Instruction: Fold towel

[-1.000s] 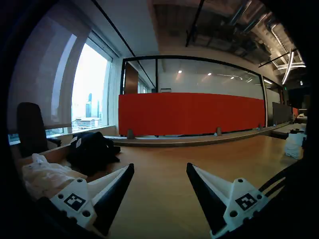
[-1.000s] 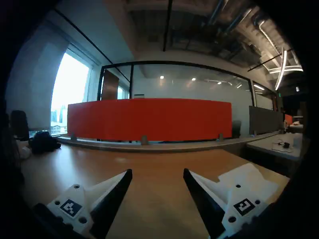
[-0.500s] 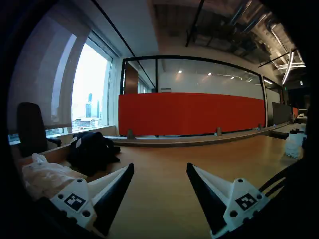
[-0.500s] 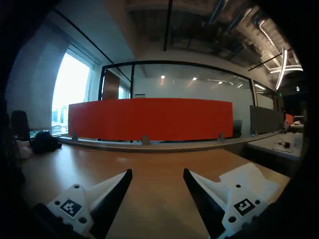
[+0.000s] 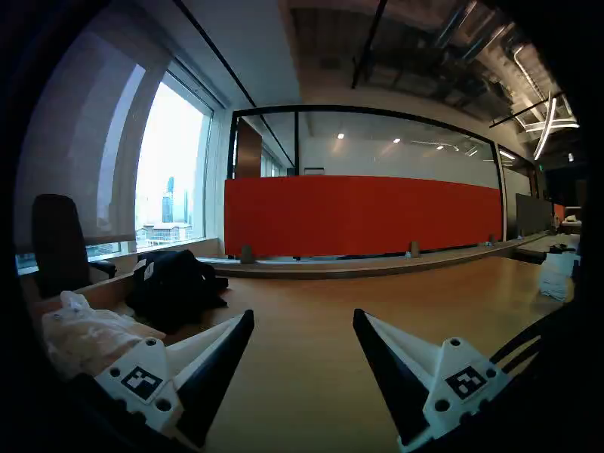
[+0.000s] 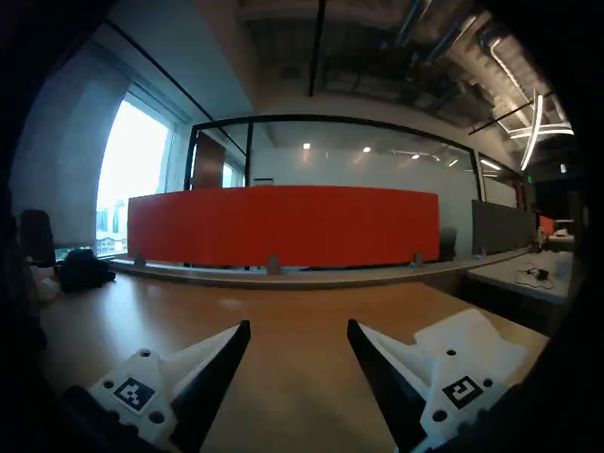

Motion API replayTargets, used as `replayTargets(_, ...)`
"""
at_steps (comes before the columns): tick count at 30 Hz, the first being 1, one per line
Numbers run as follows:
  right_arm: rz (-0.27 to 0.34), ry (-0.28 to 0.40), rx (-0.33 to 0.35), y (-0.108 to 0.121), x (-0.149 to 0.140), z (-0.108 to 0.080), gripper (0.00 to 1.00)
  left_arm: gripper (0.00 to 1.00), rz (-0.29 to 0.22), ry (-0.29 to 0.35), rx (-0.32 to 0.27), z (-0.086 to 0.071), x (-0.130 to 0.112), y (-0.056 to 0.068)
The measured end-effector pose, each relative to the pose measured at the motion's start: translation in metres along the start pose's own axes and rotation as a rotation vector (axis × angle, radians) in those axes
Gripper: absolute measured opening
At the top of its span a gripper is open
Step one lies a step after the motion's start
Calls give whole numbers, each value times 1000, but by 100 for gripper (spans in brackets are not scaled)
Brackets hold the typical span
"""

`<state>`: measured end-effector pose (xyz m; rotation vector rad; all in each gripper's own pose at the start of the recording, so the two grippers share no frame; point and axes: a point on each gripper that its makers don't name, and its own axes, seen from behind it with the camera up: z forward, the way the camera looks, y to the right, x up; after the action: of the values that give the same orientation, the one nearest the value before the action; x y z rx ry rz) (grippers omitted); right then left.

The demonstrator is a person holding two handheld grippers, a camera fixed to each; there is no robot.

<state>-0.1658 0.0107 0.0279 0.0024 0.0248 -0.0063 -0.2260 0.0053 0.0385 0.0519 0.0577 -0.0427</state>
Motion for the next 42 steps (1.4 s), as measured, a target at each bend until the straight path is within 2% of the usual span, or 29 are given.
replayTargets(42, 0, 0, 9, -2, 0, 0, 100, 97, 1, -2, -1, -2, 7, -3)
